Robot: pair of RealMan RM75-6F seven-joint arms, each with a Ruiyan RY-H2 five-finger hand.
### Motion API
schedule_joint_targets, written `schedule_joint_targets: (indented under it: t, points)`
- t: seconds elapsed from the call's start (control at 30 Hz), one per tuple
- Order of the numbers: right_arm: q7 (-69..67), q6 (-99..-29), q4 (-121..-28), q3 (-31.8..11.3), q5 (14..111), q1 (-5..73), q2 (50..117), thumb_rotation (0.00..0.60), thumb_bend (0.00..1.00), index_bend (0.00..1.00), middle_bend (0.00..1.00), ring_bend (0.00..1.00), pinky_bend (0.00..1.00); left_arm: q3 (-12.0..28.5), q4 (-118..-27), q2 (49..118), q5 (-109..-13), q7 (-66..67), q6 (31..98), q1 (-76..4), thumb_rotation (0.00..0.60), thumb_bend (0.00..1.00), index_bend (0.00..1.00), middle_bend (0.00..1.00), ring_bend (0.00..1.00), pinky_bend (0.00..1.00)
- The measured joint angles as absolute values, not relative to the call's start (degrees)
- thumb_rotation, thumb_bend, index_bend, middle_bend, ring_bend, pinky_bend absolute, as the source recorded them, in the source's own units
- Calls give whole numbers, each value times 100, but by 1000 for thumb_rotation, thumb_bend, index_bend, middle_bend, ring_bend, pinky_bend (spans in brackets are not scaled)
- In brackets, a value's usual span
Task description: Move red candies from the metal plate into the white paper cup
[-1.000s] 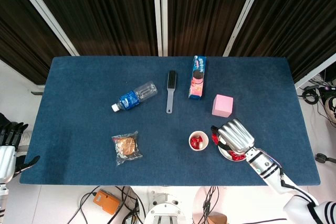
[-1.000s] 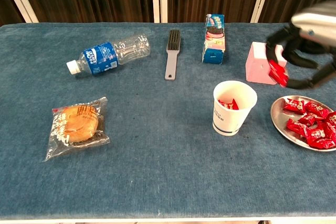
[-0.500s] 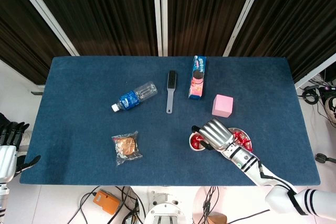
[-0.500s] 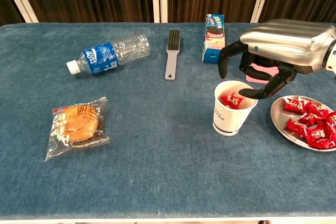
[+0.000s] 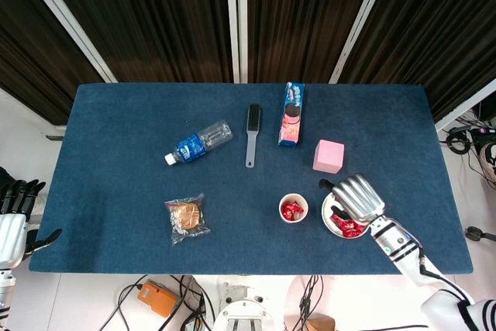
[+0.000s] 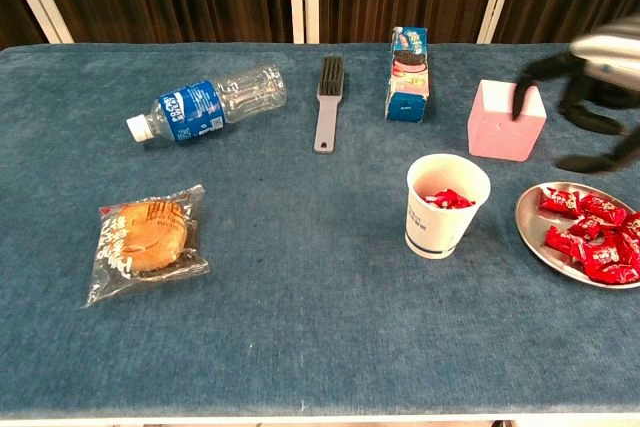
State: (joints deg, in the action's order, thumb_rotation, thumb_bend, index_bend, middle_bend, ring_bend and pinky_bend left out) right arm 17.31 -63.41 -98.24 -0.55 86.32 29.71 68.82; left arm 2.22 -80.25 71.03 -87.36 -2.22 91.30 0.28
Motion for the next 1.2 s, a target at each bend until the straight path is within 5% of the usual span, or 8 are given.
schedule_joint_targets:
  t: [0.4,1.2]
  points:
    - [1806,-5713,-9112,310,8420,2894,7248,600,346,486,902,1000,1000,211,-8089,7095,-8743,-159,9141,29,600,0,123,111,0,0]
    - [1789,-5267,-8726,184,8106,3066,7569,600,374,527,902,1000,1000,216,-8064,7098,-8689,-162,9083,18,600,0,123,111,0,0]
